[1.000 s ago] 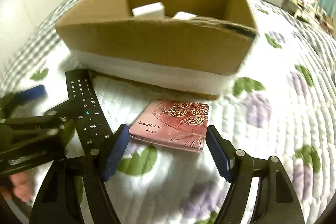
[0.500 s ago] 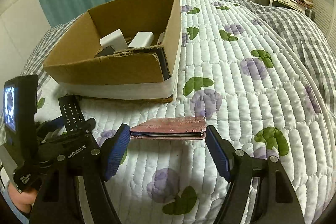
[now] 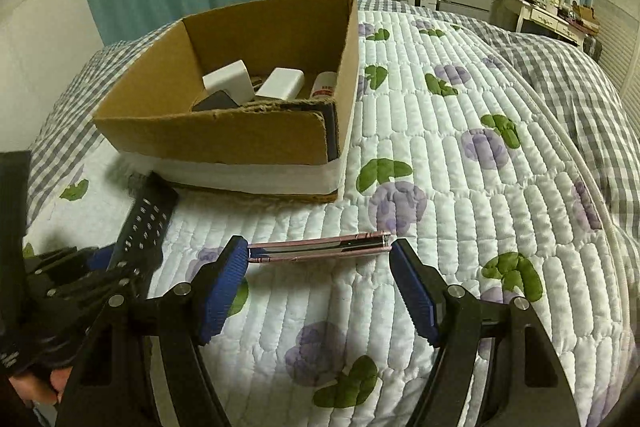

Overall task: Organize rigid objects
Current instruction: 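Lower the black remote and pink card case upright into the box and release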

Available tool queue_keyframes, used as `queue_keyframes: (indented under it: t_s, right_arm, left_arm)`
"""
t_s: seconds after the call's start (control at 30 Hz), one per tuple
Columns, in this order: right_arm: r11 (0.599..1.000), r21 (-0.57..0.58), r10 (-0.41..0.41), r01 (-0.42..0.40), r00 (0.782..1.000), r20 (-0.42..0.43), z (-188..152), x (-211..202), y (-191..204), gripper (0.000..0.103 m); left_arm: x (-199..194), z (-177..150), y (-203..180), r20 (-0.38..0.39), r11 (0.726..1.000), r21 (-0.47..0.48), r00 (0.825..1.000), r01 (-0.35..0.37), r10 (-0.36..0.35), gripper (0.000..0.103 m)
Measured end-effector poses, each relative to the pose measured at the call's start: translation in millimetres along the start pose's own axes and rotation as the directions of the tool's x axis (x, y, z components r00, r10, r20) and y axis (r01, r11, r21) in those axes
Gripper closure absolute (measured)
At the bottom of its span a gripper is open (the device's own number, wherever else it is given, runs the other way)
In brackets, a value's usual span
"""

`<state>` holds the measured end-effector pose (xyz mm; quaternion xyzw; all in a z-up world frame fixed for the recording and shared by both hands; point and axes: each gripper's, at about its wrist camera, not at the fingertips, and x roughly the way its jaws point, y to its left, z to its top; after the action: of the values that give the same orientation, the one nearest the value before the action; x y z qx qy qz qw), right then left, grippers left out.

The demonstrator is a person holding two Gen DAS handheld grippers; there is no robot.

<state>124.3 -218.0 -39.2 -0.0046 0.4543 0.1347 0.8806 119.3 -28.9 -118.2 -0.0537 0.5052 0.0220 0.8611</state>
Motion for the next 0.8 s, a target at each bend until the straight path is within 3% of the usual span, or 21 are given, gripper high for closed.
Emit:
queue_keyframes:
  t_s: [0.2, 0.33, 0.6, 0.8]
  right_arm:
    - [0.999, -0.052, 0.005, -0.003, 0.999, 0.054, 1, -25, 13, 0.031]
    - [0.996, -0.086, -0.004, 0.013, 0.995, 0.101, 3, -48, 21, 0.031]
    - [0.996, -0.092, 0.000, 0.017, 0.984, 0.180, 18, -86, 24, 0.031]
    - [0.992, -0.125, 0.014, 0.020, 0.965, 0.261, 45, -111, 32, 0.031]
  left_arm:
    - [-32, -3, -5, 0.082, 0.999, 0.032, 0.997, 0.011, -0.014, 0.084]
    - [-62, -1, -13, 0.172, 0.998, 0.055, 0.985, 0.011, -0.020, 0.084]
    - [-123, 22, -16, 0.353, 0.997, 0.077, 0.935, -0.010, -0.018, 0.084]
    - [-144, 50, -17, 0.449, 0.996, 0.086, 0.893, -0.028, -0.014, 0.084]
